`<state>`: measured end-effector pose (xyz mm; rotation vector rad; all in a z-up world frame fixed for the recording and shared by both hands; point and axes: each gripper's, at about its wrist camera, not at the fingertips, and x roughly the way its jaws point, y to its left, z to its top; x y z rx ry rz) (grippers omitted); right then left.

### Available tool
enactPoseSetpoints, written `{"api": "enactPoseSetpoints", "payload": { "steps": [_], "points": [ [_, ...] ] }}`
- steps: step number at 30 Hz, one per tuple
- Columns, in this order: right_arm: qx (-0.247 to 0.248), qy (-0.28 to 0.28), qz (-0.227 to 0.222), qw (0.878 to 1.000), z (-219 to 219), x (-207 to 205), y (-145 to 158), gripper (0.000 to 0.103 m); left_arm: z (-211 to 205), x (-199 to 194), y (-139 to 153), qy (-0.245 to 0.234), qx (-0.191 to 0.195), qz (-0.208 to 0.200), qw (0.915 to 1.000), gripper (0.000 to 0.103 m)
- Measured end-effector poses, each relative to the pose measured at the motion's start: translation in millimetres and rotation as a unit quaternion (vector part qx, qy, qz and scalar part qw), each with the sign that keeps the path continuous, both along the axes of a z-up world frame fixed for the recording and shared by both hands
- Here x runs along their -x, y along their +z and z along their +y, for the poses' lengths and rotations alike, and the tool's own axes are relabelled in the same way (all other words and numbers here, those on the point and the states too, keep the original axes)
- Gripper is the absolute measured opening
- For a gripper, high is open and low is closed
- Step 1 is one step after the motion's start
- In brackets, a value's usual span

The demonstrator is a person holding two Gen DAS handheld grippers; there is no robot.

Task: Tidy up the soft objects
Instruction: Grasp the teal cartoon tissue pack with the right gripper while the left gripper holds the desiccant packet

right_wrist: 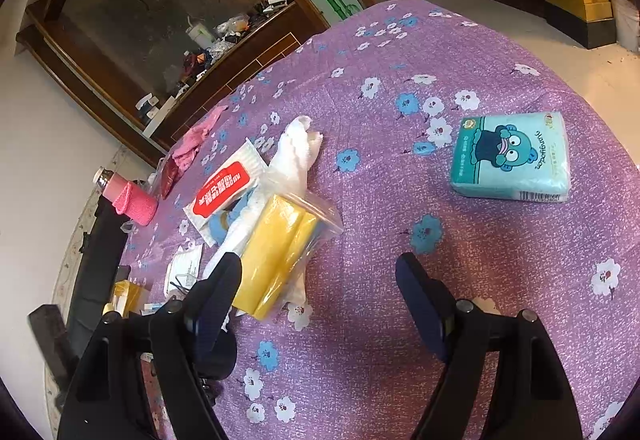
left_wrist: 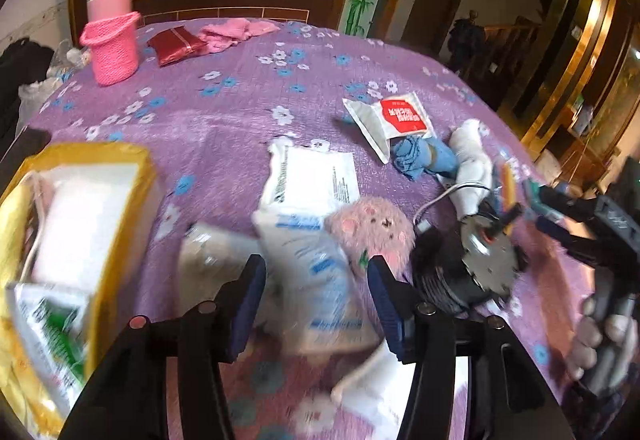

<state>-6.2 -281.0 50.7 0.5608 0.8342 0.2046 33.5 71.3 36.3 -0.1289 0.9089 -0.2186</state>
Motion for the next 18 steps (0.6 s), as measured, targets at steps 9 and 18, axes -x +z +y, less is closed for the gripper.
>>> {"api": "enactPoseSetpoints", "payload": {
  "steps": [9,18],
  "points": [
    [-0.022,-0.127,-0.062,0.990,-64.9,35.3,26.5,0.084,-7.2,0.6,2.4,-0.025,0.004,-0.010,0.9996,0.036],
    [0.034,-0.154,0.026,0.987,-65.1,6.7,1.1,0.084,31.0,46.2,39.3,-0.022,0.102,-0.041,0.9937,0.036]
  ]
}}
